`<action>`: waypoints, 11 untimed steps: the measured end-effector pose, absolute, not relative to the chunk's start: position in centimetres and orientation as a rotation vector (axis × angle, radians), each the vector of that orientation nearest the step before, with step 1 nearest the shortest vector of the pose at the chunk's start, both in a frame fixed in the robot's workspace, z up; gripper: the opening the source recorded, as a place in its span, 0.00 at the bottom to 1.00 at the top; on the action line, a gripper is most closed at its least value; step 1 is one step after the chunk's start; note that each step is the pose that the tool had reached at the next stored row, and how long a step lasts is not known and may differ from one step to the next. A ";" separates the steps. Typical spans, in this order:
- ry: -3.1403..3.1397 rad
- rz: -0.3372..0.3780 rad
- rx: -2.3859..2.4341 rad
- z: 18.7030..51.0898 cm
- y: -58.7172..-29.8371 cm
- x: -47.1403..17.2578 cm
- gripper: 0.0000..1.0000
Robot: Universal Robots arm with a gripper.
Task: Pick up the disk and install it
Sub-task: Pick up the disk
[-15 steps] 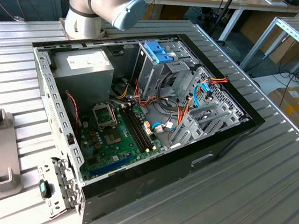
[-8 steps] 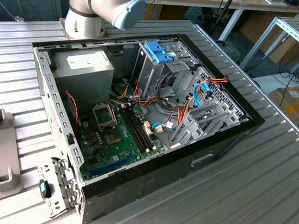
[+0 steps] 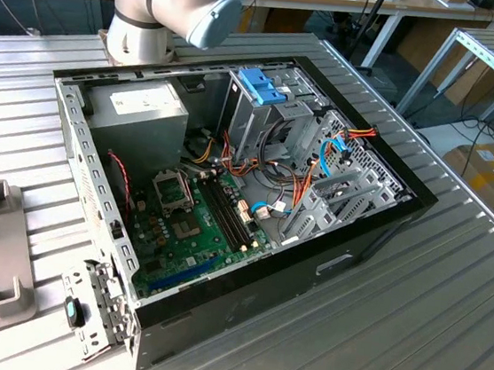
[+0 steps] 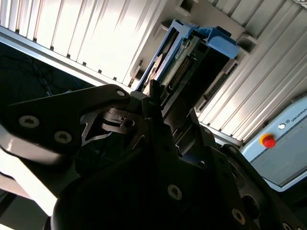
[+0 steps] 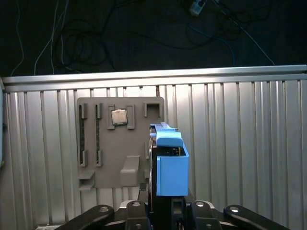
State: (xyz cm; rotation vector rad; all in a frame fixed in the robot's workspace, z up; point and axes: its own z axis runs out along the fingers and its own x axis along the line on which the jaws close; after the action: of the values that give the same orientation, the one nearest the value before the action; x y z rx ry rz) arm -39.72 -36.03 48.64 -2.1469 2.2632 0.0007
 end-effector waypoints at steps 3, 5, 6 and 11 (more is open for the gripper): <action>2.263 0.001 -2.147 48.6 -36.0 -38.5 0.35; 2.263 0.001 -2.147 48.6 -36.0 -37.6 0.35; 2.263 0.001 -2.147 48.6 -36.0 -37.3 0.35; 2.263 0.001 -2.147 48.6 -36.0 -35.9 0.35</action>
State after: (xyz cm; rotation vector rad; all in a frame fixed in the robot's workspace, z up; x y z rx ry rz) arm -35.91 -36.03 48.63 -2.1468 2.2632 0.0007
